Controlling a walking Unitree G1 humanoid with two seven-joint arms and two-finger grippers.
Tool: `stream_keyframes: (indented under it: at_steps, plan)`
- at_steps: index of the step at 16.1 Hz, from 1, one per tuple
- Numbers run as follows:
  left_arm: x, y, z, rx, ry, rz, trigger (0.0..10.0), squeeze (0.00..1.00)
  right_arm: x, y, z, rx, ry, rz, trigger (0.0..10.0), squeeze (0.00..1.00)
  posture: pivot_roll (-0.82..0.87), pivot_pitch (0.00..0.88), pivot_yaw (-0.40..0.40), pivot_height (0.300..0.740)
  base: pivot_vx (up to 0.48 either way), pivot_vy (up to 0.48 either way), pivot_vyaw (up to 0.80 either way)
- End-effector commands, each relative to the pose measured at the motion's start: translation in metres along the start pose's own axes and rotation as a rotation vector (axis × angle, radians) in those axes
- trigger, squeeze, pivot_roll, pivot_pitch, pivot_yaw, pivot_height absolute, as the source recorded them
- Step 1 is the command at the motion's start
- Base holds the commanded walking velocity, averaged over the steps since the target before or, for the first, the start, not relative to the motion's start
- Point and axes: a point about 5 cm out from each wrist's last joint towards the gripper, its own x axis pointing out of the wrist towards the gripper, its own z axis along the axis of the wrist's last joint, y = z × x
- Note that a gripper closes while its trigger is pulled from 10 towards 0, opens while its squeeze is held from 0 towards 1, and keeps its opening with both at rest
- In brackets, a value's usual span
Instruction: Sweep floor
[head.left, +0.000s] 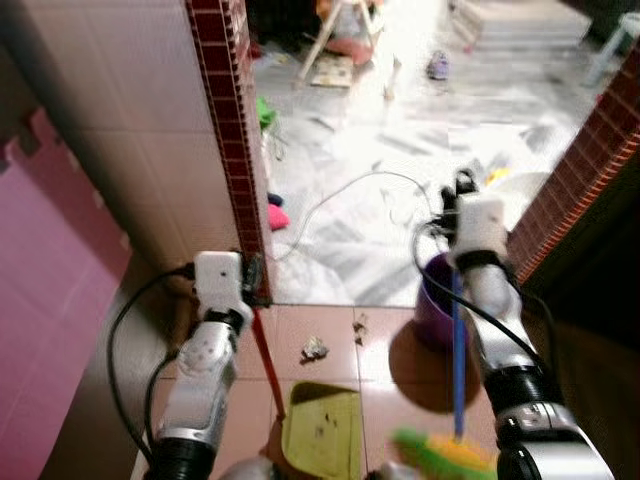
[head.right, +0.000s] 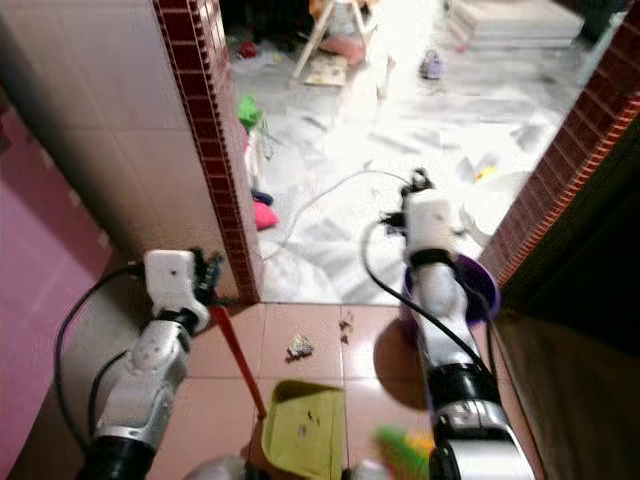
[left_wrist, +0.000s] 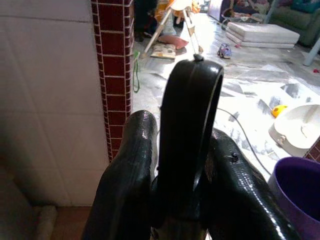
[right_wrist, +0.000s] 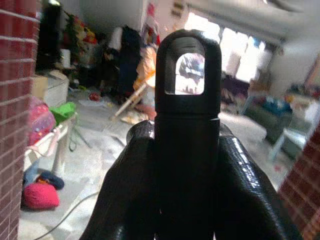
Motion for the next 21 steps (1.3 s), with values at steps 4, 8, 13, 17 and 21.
stream_keyframes:
  at_steps: [4, 8, 13, 17, 21]
  plan:
    - [0.003, -0.003, 0.014, -0.002, -0.061, 0.004, 10.0, 0.00, 0.007, 0.007, 0.013, 0.032, -0.064, 0.001, 10.0, 0.00, -0.06, 0.000, 0.032, 0.740, 0.000, 0.000, 0.00]
    - [0.002, 0.011, 0.028, 0.028, -0.116, 0.074, 10.0, 0.00, 0.002, 0.014, 0.000, 0.077, 0.027, -0.050, 10.0, 0.00, -0.05, 0.000, 0.035, 0.740, 0.000, 0.000, 0.00]
    - [0.002, 0.010, 0.030, 0.012, -0.121, 0.092, 10.0, 0.00, 0.005, 0.017, 0.000, 0.143, 0.034, -0.035, 10.0, 0.00, -0.05, 0.000, 0.035, 0.740, 0.000, 0.372, -0.57]
    - [0.002, 0.011, 0.033, 0.027, -0.133, 0.113, 10.0, 0.00, 0.007, 0.017, 0.001, 0.152, 0.035, -0.032, 10.0, 0.00, -0.05, 0.000, 0.034, 0.740, 0.000, 0.457, -0.20]
    - [0.001, 0.015, 0.041, 0.055, -0.175, 0.121, 10.0, 0.00, 0.007, 0.018, 0.002, 0.150, 0.032, -0.033, 10.0, 0.00, -0.05, 0.000, 0.034, 0.740, 0.000, 0.000, 0.00]
